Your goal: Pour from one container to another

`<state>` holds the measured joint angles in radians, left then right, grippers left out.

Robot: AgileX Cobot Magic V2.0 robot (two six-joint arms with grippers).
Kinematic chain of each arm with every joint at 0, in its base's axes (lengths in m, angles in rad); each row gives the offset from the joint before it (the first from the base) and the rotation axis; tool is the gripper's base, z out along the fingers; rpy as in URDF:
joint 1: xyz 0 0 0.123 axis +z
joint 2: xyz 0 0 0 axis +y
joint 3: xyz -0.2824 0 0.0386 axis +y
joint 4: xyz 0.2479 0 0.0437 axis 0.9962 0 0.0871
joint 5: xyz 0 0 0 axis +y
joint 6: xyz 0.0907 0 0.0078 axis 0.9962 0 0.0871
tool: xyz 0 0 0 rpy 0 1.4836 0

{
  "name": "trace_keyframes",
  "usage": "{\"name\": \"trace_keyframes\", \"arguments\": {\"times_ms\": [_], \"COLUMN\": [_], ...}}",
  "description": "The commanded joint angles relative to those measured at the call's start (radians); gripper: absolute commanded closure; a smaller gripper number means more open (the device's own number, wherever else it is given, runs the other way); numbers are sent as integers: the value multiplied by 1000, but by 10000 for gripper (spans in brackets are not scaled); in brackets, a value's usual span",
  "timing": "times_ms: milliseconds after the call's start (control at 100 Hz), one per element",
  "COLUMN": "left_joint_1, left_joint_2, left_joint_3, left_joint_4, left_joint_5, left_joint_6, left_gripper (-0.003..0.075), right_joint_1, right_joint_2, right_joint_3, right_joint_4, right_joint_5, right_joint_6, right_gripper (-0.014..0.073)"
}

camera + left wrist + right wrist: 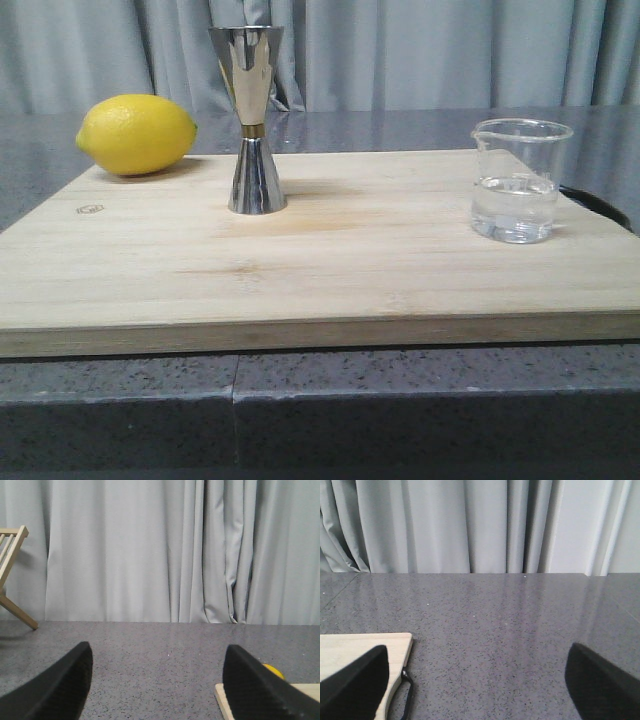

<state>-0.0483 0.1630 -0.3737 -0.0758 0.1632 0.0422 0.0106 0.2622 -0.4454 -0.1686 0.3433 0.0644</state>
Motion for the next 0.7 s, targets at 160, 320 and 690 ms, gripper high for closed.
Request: {"name": "trace_keyframes", "arguments": {"times_ms": [160, 320, 690], "left_joint_1": [5, 5, 5], "left_joint_2": [98, 223, 540], "left_joint_3": [-118, -235, -335], "left_joint_4": [-3, -32, -660], "left_joint_5": [87, 275, 496], "left_joint_6": [0, 96, 731], "left_gripper": [209, 209, 209], "right_joint_1": [-3, -3, -3], "right_joint_2": [52, 104, 146], "right_joint_3": [-93, -142, -144], "right_joint_4": [14, 14, 23], "right_joint_5": [25, 102, 109], "right_joint_6": [-9, -9, -9], "right_gripper": [-32, -32, -32]}}
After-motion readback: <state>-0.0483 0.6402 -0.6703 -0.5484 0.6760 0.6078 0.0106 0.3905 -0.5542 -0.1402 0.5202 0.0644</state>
